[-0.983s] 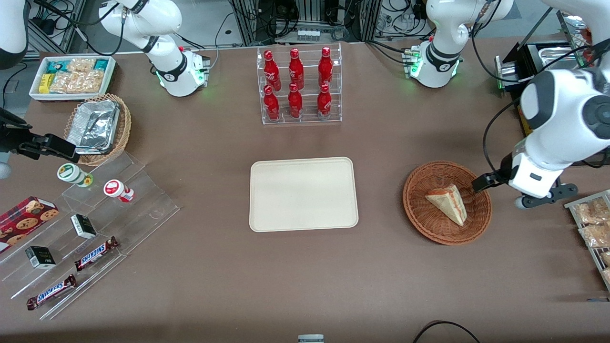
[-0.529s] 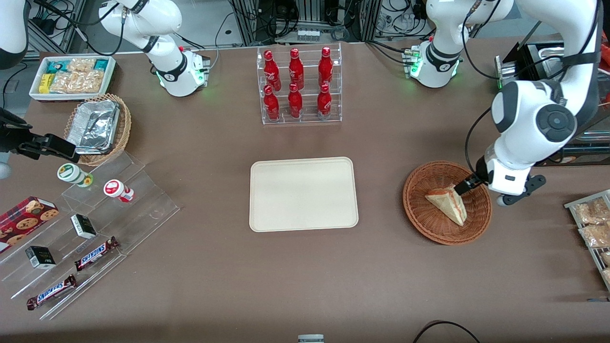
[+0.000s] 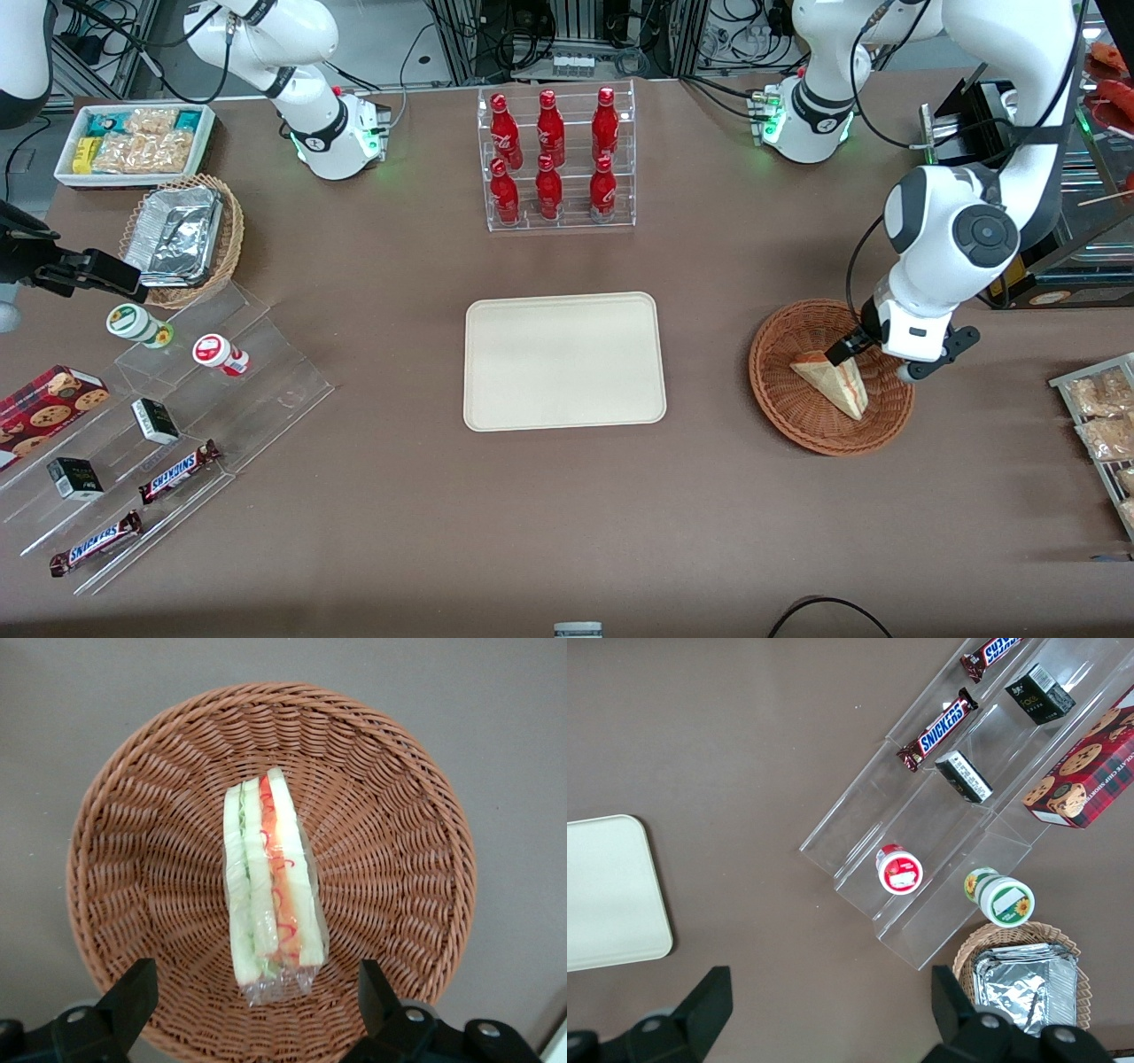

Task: Place sandwich from basket to tray
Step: 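Lower the open left gripper around the sandwich in the basket, then close the left gripper on the sandwich and lift it from the basket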

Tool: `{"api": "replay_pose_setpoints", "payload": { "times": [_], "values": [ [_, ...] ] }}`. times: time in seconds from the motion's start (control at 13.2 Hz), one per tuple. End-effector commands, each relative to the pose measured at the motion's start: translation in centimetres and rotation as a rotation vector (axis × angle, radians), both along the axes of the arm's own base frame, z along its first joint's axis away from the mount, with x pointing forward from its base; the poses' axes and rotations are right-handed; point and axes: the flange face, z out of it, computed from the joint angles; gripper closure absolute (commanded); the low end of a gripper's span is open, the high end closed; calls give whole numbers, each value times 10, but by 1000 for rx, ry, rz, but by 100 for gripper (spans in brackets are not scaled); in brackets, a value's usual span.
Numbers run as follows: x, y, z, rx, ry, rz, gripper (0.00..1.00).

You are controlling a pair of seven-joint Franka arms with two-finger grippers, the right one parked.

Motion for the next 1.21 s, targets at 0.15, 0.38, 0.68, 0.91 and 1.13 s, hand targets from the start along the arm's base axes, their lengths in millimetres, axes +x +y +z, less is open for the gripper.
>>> {"api": "replay_pose_setpoints", "payload": {
  "times": [0.15, 0.38, 0.68, 0.91, 1.13],
  "values": [
    [2, 0, -32, -4, -33, 20, 0],
    [2, 1, -49, -5, -28, 22, 0],
    [-3, 1, -63, -10, -53, 22, 43],
    [-1, 1, -59, -11, -60, 23, 100],
    [2, -4, -29, -3, -60, 4, 100]
  ]
}}
